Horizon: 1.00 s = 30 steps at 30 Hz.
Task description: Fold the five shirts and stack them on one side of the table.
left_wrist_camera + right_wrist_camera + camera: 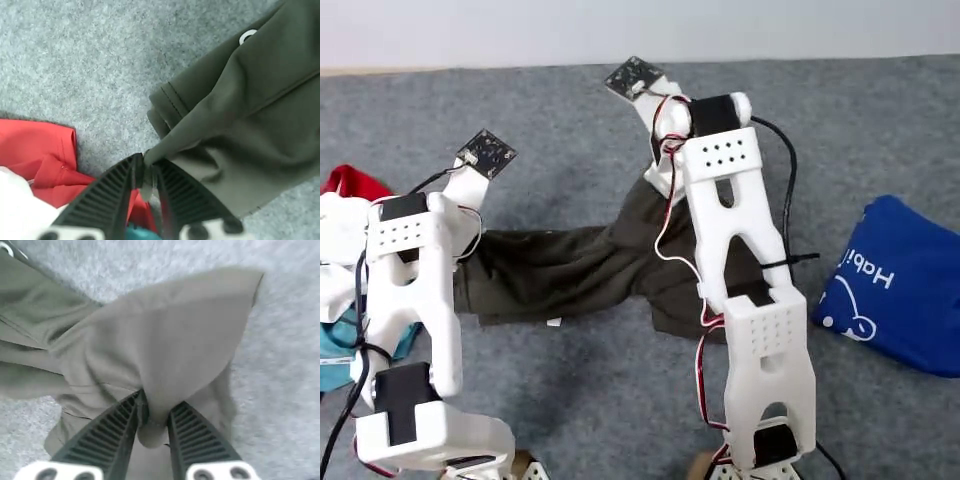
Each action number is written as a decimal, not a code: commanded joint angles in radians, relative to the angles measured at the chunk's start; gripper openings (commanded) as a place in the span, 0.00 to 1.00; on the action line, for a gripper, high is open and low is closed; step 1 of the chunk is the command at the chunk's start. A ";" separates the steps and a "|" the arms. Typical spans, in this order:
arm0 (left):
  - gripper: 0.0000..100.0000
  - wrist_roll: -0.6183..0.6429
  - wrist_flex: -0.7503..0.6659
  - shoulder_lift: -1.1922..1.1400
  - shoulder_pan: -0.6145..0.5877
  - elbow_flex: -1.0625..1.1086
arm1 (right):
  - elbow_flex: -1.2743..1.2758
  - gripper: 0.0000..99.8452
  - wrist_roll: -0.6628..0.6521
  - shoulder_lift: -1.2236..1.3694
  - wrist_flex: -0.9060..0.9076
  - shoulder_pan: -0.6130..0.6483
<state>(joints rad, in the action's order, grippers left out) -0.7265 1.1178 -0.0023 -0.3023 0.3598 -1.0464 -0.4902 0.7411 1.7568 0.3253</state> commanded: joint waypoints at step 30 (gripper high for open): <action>0.01 0.460 -0.012 0.348 0.005 -0.561 | -0.594 0.01 0.078 -0.426 0.027 -0.272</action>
<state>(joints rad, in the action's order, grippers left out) -0.2923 1.1178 0.2892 -0.2992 -0.0852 -1.5850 -0.4273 0.4373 1.7568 0.1212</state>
